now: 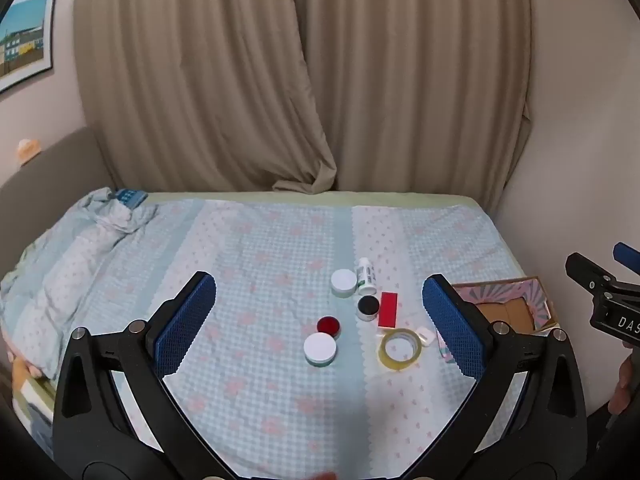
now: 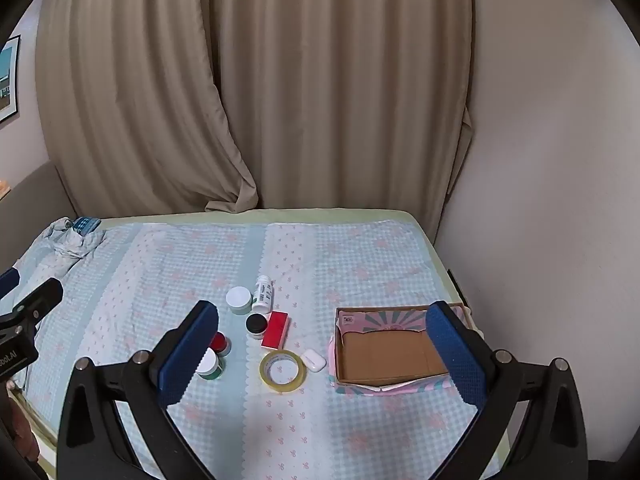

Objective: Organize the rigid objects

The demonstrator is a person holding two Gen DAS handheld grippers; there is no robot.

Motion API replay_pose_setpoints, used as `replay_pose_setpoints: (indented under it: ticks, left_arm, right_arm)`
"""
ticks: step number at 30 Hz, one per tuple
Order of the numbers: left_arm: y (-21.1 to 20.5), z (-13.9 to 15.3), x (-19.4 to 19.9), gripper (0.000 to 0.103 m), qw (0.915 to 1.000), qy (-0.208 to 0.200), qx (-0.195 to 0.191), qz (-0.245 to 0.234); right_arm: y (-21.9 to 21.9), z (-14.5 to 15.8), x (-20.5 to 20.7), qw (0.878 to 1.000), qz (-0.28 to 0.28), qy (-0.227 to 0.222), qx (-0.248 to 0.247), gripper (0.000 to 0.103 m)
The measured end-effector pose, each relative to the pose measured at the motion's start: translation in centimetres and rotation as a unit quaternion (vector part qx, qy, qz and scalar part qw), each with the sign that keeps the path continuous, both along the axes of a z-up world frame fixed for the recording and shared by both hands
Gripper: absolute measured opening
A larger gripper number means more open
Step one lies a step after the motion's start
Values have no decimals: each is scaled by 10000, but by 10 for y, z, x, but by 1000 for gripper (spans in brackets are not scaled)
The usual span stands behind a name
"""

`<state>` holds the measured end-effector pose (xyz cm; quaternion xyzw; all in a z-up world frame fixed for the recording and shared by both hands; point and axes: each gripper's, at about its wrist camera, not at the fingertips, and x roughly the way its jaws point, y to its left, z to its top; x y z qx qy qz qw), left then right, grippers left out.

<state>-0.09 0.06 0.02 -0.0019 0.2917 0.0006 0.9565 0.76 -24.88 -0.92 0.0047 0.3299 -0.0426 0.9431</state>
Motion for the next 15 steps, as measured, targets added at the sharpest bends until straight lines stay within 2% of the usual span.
replay_pose_setpoints:
  ticks: [4, 15]
  left_arm:
    - [1, 0, 2, 103, 9999, 124, -29, -17]
    - [1, -5, -4, 103, 9999, -59, -11, -98]
  right_arm:
    - [-1, 0, 1, 10000, -10, 10, 33, 103]
    - [8, 1, 2, 10000, -14, -50, 21, 103]
